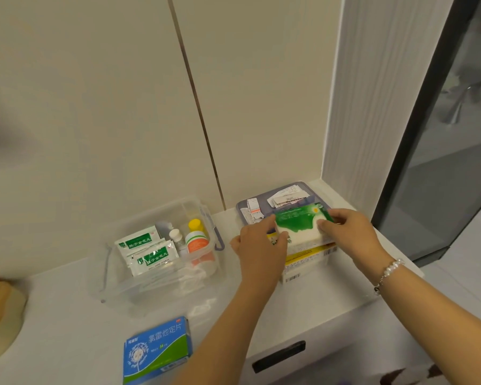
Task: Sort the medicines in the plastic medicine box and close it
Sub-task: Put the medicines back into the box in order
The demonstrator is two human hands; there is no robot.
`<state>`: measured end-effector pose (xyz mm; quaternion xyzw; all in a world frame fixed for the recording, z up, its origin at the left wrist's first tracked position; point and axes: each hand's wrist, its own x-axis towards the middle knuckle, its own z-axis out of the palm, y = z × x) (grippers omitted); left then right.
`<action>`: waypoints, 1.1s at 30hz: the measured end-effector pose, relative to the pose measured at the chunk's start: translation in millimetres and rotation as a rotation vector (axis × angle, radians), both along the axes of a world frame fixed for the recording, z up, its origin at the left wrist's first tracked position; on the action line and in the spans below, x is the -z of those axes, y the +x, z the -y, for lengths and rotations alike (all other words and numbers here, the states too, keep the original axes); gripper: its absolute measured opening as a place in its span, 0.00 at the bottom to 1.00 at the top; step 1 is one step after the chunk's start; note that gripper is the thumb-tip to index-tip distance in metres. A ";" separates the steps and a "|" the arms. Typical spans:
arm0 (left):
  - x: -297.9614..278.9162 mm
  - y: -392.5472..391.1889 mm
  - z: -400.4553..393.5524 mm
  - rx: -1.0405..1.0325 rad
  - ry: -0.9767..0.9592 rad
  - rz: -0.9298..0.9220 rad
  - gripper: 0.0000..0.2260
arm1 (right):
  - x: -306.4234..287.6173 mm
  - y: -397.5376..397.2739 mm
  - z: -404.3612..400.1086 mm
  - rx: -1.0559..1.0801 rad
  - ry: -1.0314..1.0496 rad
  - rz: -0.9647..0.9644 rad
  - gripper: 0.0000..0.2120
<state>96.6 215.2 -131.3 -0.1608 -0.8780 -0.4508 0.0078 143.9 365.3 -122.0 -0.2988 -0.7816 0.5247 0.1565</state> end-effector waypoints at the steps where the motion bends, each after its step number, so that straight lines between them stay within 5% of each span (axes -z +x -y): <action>1: -3.2 1.1 1.0 0.017 0.102 0.023 0.16 | -3.1 1.0 1.9 0.017 -0.025 -0.044 0.13; 5: -20.4 -0.9 13.4 -0.056 0.333 0.090 0.18 | -17.7 2.4 18.0 0.027 -0.184 -0.209 0.14; 12: -52.0 -2.0 61.7 -0.189 0.504 0.175 0.17 | -34.7 -1.9 57.3 -0.108 -0.140 -0.415 0.12; 22: -64.0 5.0 141.5 -0.335 0.710 0.262 0.10 | -40.0 -13.8 129.0 -0.347 -0.029 -0.473 0.14; 27: -72.0 8.6 168.9 -0.408 0.766 0.195 0.15 | -47.9 -18.4 161.8 -0.402 -0.129 -0.558 0.12; 33: -70.8 1.0 188.8 -0.463 0.840 0.194 0.07 | -40.5 -26.7 187.6 -0.502 -0.278 -0.492 0.14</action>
